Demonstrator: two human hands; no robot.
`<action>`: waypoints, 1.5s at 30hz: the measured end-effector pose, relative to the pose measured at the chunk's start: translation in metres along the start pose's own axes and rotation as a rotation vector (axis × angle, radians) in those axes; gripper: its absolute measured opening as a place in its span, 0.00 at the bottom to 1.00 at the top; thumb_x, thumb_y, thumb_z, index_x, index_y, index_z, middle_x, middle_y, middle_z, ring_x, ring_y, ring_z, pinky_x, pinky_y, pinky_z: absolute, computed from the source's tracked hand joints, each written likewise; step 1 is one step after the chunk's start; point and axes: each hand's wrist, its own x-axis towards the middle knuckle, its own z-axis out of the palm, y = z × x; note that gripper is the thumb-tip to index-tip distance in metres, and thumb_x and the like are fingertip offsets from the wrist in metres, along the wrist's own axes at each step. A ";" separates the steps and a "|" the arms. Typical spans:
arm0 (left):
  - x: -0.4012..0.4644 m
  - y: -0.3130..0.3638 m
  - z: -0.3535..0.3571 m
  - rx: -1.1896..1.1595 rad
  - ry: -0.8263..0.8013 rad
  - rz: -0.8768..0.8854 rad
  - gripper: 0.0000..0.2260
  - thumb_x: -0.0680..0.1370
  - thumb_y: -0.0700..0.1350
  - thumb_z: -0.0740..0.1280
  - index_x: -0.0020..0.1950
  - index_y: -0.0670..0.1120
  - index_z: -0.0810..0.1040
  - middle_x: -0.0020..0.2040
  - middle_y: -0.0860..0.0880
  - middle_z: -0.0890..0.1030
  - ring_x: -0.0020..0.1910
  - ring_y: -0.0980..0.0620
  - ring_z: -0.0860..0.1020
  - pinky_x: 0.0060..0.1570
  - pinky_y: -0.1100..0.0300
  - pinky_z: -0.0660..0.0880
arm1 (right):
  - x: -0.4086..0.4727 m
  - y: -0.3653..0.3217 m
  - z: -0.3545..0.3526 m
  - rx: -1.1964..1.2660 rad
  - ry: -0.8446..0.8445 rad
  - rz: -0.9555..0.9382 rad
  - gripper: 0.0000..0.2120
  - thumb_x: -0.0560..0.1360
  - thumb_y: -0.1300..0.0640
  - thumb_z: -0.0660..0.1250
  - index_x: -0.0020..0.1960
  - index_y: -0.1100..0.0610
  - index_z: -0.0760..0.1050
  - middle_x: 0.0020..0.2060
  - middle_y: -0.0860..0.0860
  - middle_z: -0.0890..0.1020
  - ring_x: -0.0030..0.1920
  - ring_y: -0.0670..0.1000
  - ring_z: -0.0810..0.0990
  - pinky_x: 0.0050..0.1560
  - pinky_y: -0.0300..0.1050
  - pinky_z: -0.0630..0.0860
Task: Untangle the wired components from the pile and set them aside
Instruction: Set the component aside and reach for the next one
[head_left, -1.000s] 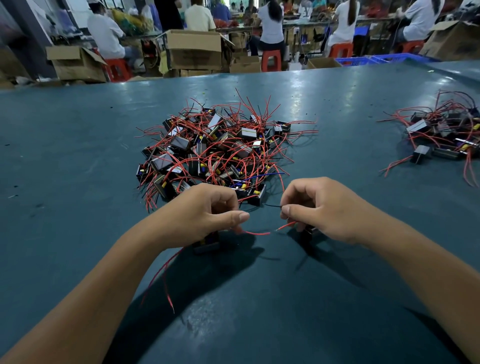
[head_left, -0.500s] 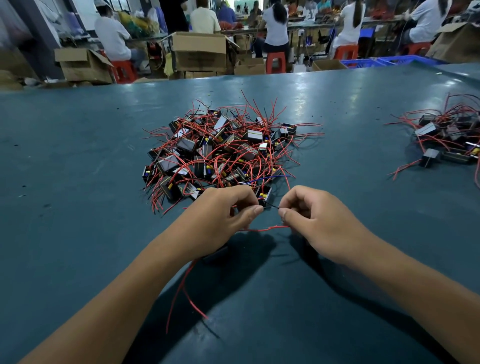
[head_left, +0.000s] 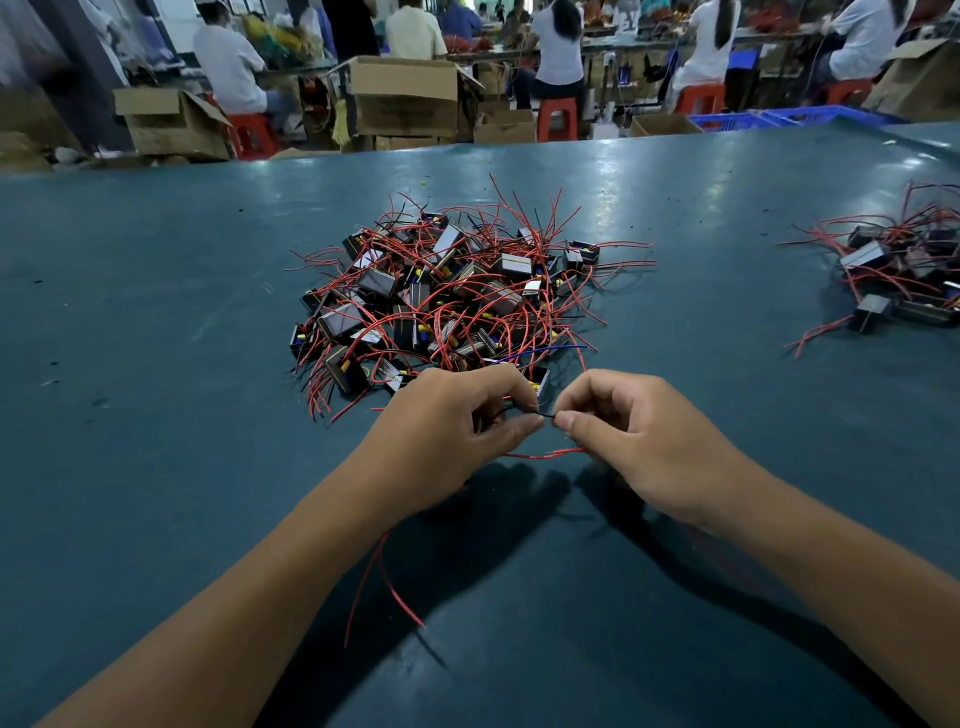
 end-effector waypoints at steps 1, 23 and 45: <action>0.000 0.000 0.000 -0.003 0.005 0.000 0.03 0.78 0.51 0.71 0.47 0.55 0.78 0.30 0.57 0.74 0.28 0.56 0.70 0.31 0.57 0.69 | 0.000 0.000 -0.001 -0.002 0.000 -0.002 0.06 0.79 0.58 0.68 0.43 0.52 0.77 0.28 0.42 0.75 0.28 0.41 0.68 0.31 0.32 0.65; 0.004 0.009 0.000 -0.370 -0.114 -0.105 0.05 0.78 0.45 0.71 0.45 0.44 0.82 0.32 0.50 0.80 0.29 0.61 0.73 0.32 0.70 0.67 | 0.000 -0.007 -0.015 0.008 -0.167 -0.028 0.04 0.78 0.59 0.70 0.44 0.55 0.79 0.29 0.43 0.78 0.28 0.40 0.72 0.31 0.32 0.68; 0.001 0.011 0.007 -0.291 -0.055 -0.156 0.09 0.83 0.45 0.64 0.44 0.51 0.80 0.34 0.52 0.84 0.25 0.56 0.73 0.28 0.66 0.68 | -0.003 -0.004 0.004 0.316 0.092 0.049 0.06 0.79 0.63 0.67 0.45 0.57 0.80 0.31 0.50 0.81 0.35 0.48 0.78 0.33 0.34 0.72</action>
